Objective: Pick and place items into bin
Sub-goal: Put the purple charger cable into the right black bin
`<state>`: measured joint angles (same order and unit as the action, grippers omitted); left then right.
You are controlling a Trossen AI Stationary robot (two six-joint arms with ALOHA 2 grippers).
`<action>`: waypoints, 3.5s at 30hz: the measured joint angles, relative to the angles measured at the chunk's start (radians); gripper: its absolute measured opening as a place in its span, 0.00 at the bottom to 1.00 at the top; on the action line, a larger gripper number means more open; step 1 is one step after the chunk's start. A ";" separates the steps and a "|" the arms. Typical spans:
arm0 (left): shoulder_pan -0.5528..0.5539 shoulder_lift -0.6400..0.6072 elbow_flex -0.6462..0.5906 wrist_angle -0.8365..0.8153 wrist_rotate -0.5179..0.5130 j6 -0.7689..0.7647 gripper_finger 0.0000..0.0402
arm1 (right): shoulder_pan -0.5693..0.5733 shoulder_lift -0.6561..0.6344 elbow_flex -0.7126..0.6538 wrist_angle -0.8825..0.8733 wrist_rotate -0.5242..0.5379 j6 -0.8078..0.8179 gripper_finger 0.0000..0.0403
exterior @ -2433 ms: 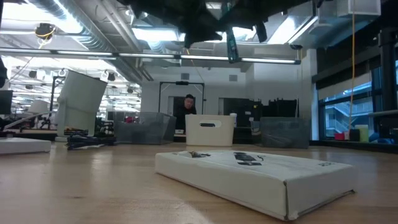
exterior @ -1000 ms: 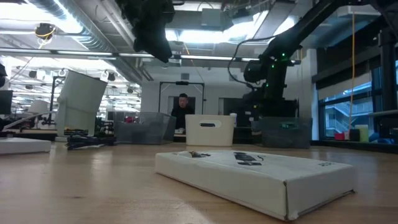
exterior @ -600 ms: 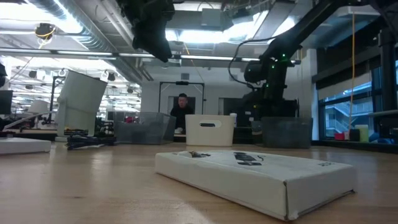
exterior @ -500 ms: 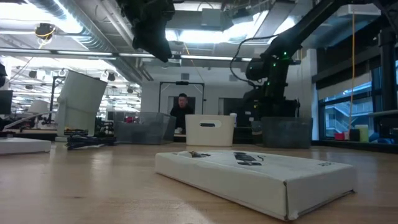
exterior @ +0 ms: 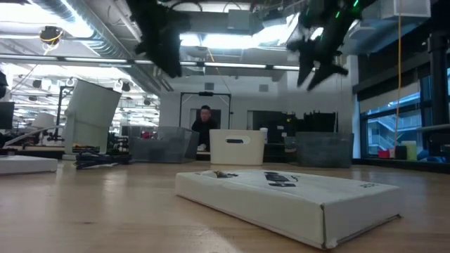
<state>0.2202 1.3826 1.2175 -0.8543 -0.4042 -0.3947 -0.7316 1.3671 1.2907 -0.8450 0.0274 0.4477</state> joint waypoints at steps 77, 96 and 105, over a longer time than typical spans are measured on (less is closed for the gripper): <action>-0.052 0.152 -0.350 0.044 0.215 -0.929 0.22 | 0.601 -0.166 -0.001 -0.036 0.165 0.018 0.42; -0.047 0.325 -0.340 0.108 0.286 -0.939 0.31 | 0.601 -0.166 -0.001 -0.034 0.165 0.018 0.42; -0.050 0.163 -0.351 0.194 0.352 -0.863 0.04 | 0.601 -0.166 -0.003 -0.010 0.166 0.015 0.42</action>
<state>0.1699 1.5454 0.8666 -0.6607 -0.0526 -1.2577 -0.1309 1.2015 1.2876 -0.8545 0.1932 0.4625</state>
